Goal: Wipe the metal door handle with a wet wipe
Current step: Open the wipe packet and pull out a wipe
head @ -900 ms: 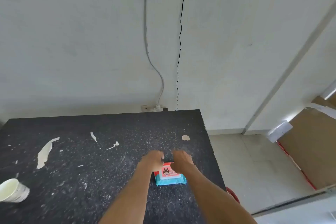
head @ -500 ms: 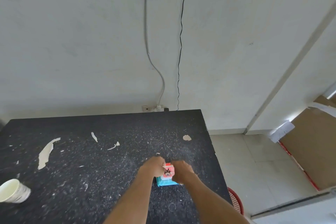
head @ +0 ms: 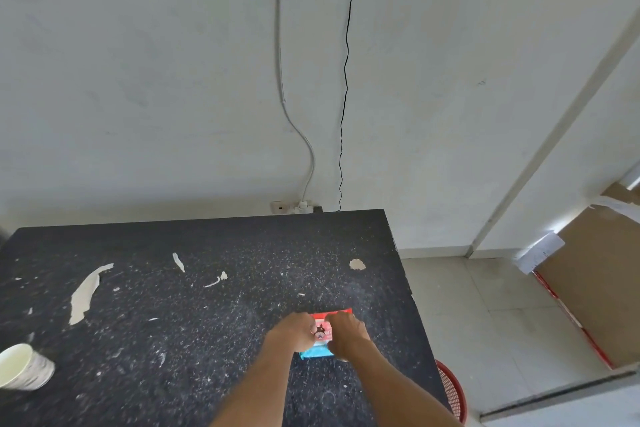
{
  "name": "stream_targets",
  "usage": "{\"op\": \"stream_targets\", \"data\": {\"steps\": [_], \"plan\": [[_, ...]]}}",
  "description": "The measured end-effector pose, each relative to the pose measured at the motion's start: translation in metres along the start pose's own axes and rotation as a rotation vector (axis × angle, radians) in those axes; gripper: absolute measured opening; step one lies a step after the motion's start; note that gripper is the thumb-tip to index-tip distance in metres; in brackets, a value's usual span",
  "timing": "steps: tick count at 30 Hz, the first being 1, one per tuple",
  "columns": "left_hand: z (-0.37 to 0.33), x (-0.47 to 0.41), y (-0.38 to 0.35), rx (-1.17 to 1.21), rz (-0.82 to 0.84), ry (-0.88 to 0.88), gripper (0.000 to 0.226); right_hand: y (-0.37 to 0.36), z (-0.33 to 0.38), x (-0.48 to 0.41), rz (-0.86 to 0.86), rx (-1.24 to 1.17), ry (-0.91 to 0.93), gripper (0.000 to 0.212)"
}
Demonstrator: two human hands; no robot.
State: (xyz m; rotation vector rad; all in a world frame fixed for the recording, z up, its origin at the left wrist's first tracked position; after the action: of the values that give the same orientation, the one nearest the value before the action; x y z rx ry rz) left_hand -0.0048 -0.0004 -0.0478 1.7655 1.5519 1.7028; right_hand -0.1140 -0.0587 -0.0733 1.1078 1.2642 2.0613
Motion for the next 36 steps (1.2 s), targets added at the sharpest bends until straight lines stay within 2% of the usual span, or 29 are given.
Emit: {"op": "stream_targets", "data": {"steps": [6,17,22,28,33,36], "plan": [[-0.001,-0.004,-0.002,-0.005,-0.034,0.001,0.034,-0.001,-0.003,-0.005,-0.026,-0.006,-0.004,0.035],[0.001,-0.007,-0.006,0.020,-0.065,0.025,0.034,-0.008,-0.007,-0.013,-0.054,-0.009,0.001,0.046],[0.005,-0.009,-0.004,0.026,-0.050,0.040,0.034,-0.010,-0.003,-0.014,-0.050,0.055,0.018,0.042],[0.002,-0.010,-0.004,0.017,-0.037,0.025,0.035,-0.002,-0.003,-0.015,-0.008,0.011,0.037,0.037],[0.000,-0.006,0.002,0.089,-0.043,0.039,0.058,0.006,-0.004,-0.016,-0.008,-0.061,0.035,0.035],[-0.002,-0.004,0.005,0.113,-0.091,0.079,0.072,0.015,-0.006,-0.021,-0.101,-0.133,-0.020,0.031]]}}
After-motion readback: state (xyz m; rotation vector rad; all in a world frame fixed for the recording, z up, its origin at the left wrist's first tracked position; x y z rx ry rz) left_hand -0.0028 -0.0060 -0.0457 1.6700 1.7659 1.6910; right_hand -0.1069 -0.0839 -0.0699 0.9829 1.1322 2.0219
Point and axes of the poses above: each hand's wrist, its own x-axis away from the middle knuckle, its own y-axis out of the back of the hand, z = x × y, the point moved 2 cm from there along -x, towards the middle knuckle, and after that the axes turned 3 degrees about -z, right-handed, at the moved point
